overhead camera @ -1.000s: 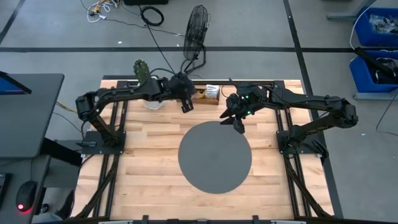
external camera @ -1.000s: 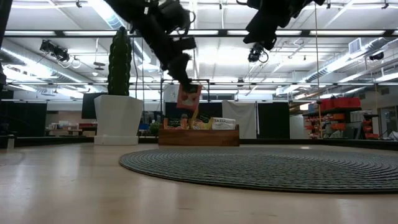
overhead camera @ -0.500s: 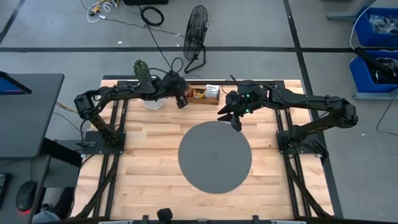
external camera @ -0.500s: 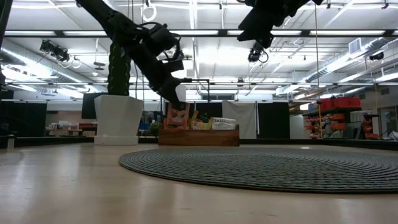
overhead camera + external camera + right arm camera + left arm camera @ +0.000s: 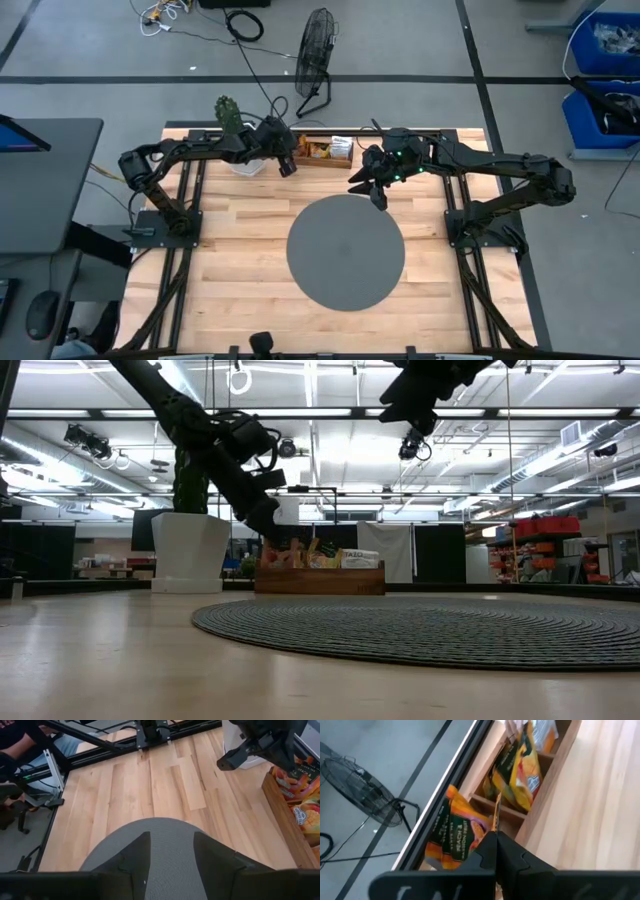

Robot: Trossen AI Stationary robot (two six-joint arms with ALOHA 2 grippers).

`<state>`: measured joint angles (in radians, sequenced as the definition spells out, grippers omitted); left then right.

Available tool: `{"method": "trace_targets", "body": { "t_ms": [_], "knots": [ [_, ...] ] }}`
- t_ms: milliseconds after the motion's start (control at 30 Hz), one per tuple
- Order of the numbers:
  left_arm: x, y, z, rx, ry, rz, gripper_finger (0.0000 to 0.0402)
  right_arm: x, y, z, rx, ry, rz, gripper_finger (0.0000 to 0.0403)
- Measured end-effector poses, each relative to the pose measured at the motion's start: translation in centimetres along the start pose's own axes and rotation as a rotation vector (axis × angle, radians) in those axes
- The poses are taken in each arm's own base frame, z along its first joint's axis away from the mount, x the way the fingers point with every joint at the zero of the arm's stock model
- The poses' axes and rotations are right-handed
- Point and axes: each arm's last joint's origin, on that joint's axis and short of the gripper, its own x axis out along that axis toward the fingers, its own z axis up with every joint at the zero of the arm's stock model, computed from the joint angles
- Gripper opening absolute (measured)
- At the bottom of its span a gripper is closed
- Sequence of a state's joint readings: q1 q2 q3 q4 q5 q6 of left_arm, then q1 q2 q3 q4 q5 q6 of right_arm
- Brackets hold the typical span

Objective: Pick & Place Tea
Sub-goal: Put the orange tea bag into the left section of the wooden organizer

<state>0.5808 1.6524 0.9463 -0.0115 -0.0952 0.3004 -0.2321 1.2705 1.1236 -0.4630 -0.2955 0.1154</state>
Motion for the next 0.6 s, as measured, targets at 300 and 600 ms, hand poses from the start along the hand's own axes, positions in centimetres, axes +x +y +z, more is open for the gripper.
{"method": "trace_targets", "body": {
  "t_ms": [300,600],
  "knots": [
    [0.12,0.11,0.18,-0.003,-0.040,-0.009,0.0002,0.01,0.00,0.06,-0.002,-0.006,0.001,0.0155],
    [0.17,0.58,-0.01,-0.004,-0.033,0.001,0.0002,0.02,0.00,0.05,-0.002,-0.005,0.001,0.0155]
  ]
}}
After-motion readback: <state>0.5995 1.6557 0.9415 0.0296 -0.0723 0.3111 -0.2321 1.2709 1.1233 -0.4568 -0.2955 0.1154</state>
